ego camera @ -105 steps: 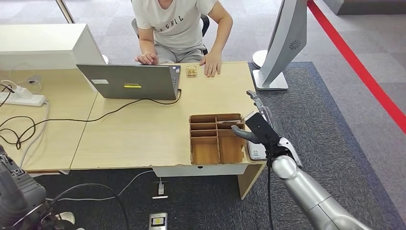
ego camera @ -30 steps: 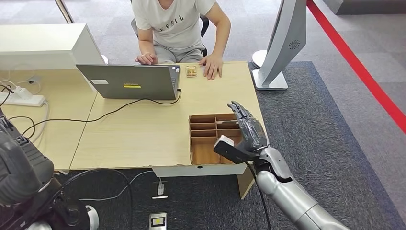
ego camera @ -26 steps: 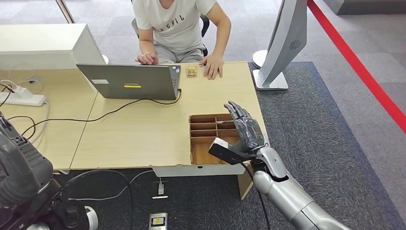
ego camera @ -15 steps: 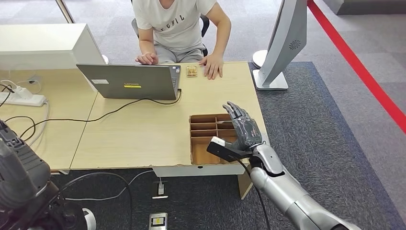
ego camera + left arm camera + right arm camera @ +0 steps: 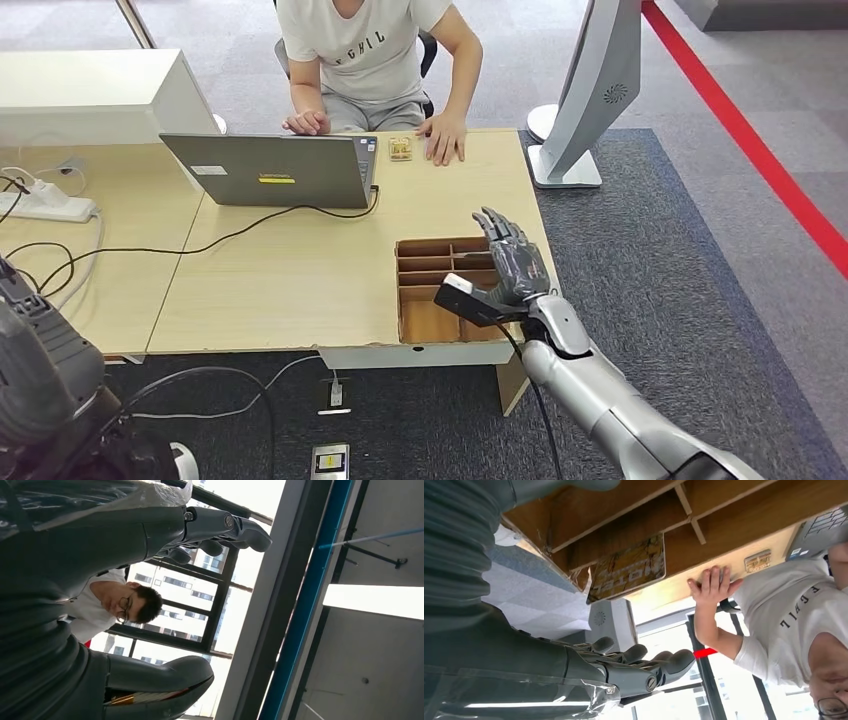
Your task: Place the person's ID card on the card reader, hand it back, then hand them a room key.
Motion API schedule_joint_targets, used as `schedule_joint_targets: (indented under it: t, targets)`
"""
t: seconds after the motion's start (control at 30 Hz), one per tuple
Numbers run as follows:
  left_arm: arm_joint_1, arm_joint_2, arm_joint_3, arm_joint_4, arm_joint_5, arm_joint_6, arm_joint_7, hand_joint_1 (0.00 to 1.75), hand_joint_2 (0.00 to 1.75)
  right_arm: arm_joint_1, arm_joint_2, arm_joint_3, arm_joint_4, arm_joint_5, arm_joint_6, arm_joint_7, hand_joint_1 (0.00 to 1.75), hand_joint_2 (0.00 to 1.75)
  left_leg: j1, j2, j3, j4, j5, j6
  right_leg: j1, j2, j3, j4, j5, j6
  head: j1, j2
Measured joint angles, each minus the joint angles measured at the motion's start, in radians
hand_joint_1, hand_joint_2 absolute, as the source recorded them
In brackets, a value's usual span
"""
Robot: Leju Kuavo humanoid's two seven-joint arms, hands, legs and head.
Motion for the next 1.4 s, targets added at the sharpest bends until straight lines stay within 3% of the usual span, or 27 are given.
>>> schedule_joint_targets:
  t: [0.27, 0.53, 0.7, 0.77, 0.83, 0.9, 1.4]
  targets:
    - [0.005, 0.0, 0.0, 0.0, -0.008, 0.0, 0.0, 0.0, 1.75, -0.026, -0.022, -0.016, 0.027, -0.023, -0.027, 0.014, 1.53, 1.75, 0.0, 0.0, 0.0, 0.0, 0.0, 0.0, 0.0, 0.0, 0.0, 0.0, 0.0, 0.0, 0.0, 0.0]
    - [0.008, 0.0, 0.0, -0.001, -0.019, 0.0, 0.0, 0.0, 1.75, -0.039, -0.05, -0.023, 0.029, -0.033, -0.031, 0.031, 1.75, 1.75, 0.0, 0.0, 0.0, 0.0, 0.0, 0.0, 0.0, 0.0, 0.0, 0.0, 0.0, 0.0, 0.0, 0.0]
    - [0.012, 0.0, 0.0, -0.008, -0.026, 0.0, 0.0, 0.0, 1.75, -0.039, -0.063, -0.024, 0.029, -0.039, -0.028, 0.035, 1.66, 1.75, 0.0, 0.0, 0.0, 0.0, 0.0, 0.0, 0.0, 0.0, 0.0, 0.0, 0.0, 0.0, 0.0, 0.0]
    - [0.012, 0.0, 0.0, -0.009, -0.027, 0.0, 0.0, 0.0, 1.75, -0.038, -0.064, -0.023, 0.029, -0.043, -0.027, 0.032, 1.39, 1.75, 0.0, 0.0, 0.0, 0.0, 0.0, 0.0, 0.0, 0.0, 0.0, 0.0, 0.0, 0.0, 0.0, 0.0]
    - [0.012, 0.0, 0.0, -0.009, -0.028, 0.0, 0.0, 0.0, 1.75, -0.038, -0.064, -0.022, 0.029, -0.048, -0.025, 0.025, 0.59, 1.75, 0.0, 0.0, 0.0, 0.0, 0.0, 0.0, 0.0, 0.0, 0.0, 0.0, 0.0, 0.0, 0.0, 0.0]
    - [0.011, 0.0, 0.0, -0.01, -0.029, 0.0, 0.0, 0.0, 1.75, -0.037, -0.064, -0.022, 0.03, -0.052, -0.025, 0.018, 0.02, 1.75, 0.0, 0.0, 0.0, 0.0, 0.0, 0.0, 0.0, 0.0, 0.0, 0.0, 0.0, 0.0, 0.0, 0.0]
    - [0.015, 0.0, 0.0, -0.016, -0.032, 0.001, 0.0, 0.0, 1.75, -0.04, -0.066, -0.021, 0.023, -0.058, -0.041, 0.014, 0.0, 1.75, 0.0, 0.0, 0.0, 0.0, 0.0, 0.0, 0.0, 0.0, 0.0, 0.0, 0.0, 0.0, 0.0, 0.0]
